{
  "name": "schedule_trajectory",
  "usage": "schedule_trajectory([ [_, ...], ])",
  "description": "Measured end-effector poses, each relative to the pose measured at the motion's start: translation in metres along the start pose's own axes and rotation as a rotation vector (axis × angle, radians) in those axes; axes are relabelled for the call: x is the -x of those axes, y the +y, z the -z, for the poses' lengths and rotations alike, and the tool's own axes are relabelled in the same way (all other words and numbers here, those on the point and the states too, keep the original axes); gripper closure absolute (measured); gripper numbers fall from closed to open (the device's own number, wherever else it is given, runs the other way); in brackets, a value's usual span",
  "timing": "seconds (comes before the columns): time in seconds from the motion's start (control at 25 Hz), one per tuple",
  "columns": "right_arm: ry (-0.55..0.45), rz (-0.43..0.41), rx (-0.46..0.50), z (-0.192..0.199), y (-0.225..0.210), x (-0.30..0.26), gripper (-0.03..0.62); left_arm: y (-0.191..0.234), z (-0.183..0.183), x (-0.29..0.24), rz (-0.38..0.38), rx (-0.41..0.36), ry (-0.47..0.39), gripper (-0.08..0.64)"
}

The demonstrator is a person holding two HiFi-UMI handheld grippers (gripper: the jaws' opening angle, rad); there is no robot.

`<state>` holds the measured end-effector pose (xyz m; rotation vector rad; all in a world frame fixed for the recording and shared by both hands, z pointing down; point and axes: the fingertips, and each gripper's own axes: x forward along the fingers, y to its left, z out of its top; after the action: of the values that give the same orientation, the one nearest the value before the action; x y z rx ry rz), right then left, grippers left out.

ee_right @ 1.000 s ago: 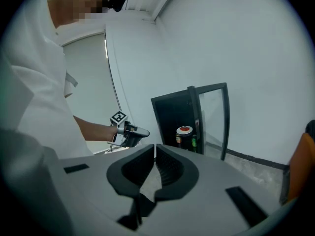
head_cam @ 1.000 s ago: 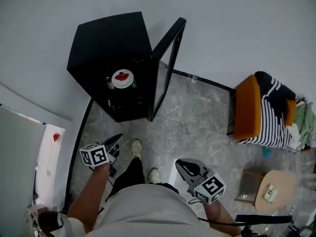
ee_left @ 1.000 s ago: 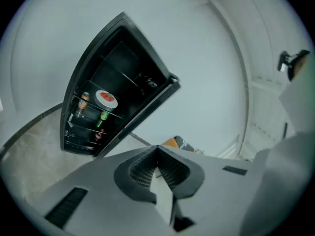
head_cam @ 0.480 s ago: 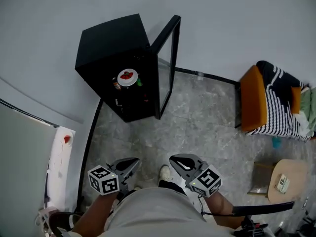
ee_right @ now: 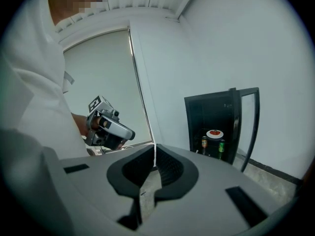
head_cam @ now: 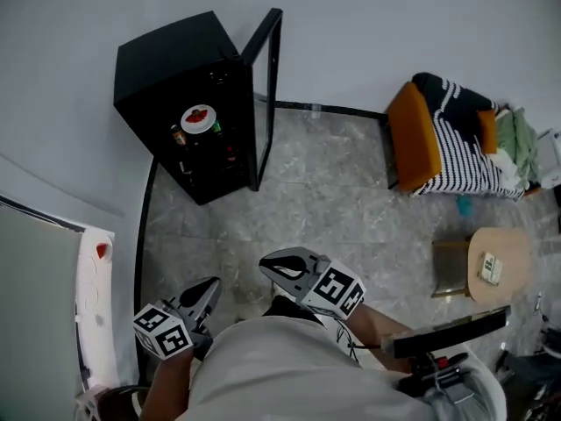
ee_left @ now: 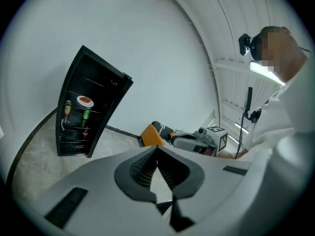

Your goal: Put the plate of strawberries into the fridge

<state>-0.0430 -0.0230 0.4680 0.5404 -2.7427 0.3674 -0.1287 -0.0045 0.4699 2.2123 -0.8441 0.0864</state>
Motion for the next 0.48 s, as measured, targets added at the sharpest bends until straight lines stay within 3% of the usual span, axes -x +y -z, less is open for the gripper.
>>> schedule_trajectory([
  [0.24, 0.006, -0.01, 0.014, 0.003, 0.068, -0.01, 0.569, -0.003, 0.034, 0.06, -0.018, 0.014, -0.019, 0.547],
  [0.48, 0.022, 0.005, 0.021, 0.017, 0.129, -0.013, 0.569, -0.011, 0.071, 0.098, 0.017, 0.017, -0.016, 0.547],
])
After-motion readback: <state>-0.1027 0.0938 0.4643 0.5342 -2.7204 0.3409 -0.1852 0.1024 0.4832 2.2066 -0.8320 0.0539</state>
